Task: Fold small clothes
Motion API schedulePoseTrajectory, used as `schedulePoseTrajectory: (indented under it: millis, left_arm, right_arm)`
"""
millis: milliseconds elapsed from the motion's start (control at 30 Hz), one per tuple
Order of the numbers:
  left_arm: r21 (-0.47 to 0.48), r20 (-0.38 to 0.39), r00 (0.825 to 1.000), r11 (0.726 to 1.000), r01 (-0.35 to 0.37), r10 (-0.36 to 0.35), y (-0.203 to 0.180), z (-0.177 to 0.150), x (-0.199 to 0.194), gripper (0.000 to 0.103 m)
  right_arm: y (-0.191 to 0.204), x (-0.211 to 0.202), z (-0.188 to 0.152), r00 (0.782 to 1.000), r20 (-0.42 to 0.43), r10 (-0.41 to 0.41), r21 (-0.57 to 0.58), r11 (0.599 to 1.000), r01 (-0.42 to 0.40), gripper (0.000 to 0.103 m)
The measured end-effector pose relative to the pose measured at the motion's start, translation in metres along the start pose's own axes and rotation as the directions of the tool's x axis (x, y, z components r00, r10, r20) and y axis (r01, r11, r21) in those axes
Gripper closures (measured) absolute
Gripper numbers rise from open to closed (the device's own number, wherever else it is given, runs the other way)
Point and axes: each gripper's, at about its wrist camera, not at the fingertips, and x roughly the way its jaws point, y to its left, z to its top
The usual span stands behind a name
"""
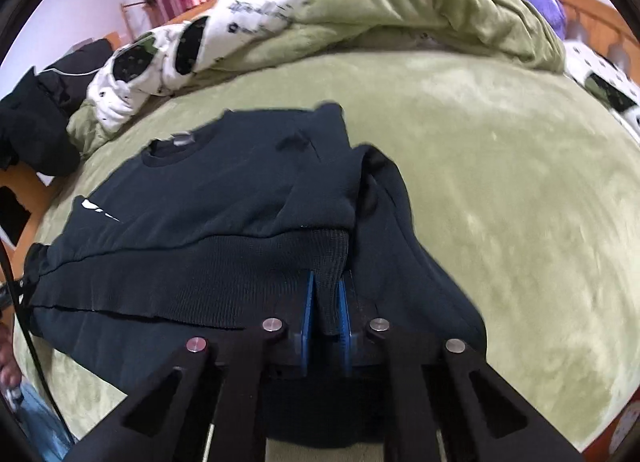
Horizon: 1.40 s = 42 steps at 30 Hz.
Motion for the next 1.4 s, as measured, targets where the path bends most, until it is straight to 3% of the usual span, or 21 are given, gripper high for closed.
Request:
schedulePoseTrajectory:
  millis: [300, 800, 1033, 1267, 1400]
  left_arm:
    - [-0.032, 0.035, 0.999, 0.999, 0.028, -0.027, -0.003, 0.049, 0.011, 0.091]
    - [-0.115, -0.065, 0.997, 0.993, 0.028, -0.036, 0.01, 0.096, 0.08, 0.084]
    - [-0.118, -0.08, 0.995, 0.992, 0.044, -0.053, 0.014, 0.095, 0.076, 0.082]
    - [-0.081, -0.028, 0.999, 0.996, 0.033, -0.035, 0.013, 0.098, 0.045, 0.062]
    - [-0.058, -0.008, 1.0, 0.998, -0.006, 0.005, 0.017, 0.094, 0.029, 0.061]
  right_arm:
    - [-0.002, -0.005, 0.064, 0.99, 0.073, 0.119, 0.082, 0.989, -0.125, 0.095]
    - [0.013, 0.052, 0.13, 0.992, 0.075, 0.103, 0.094, 0.99, -0.109, 0.093]
    - [0.027, 0.047, 0.138, 0.992, 0.092, 0.091, 0.06, 0.993, -0.097, 0.093]
    - [0.045, 0.024, 0.137, 0.989, 0.105, 0.106, 0.029, 0.993, -0.11, 0.091]
    - [0.068, 0.016, 0.126, 0.989, 0.083, 0.123, -0.017, 0.992, -0.122, 0.087]
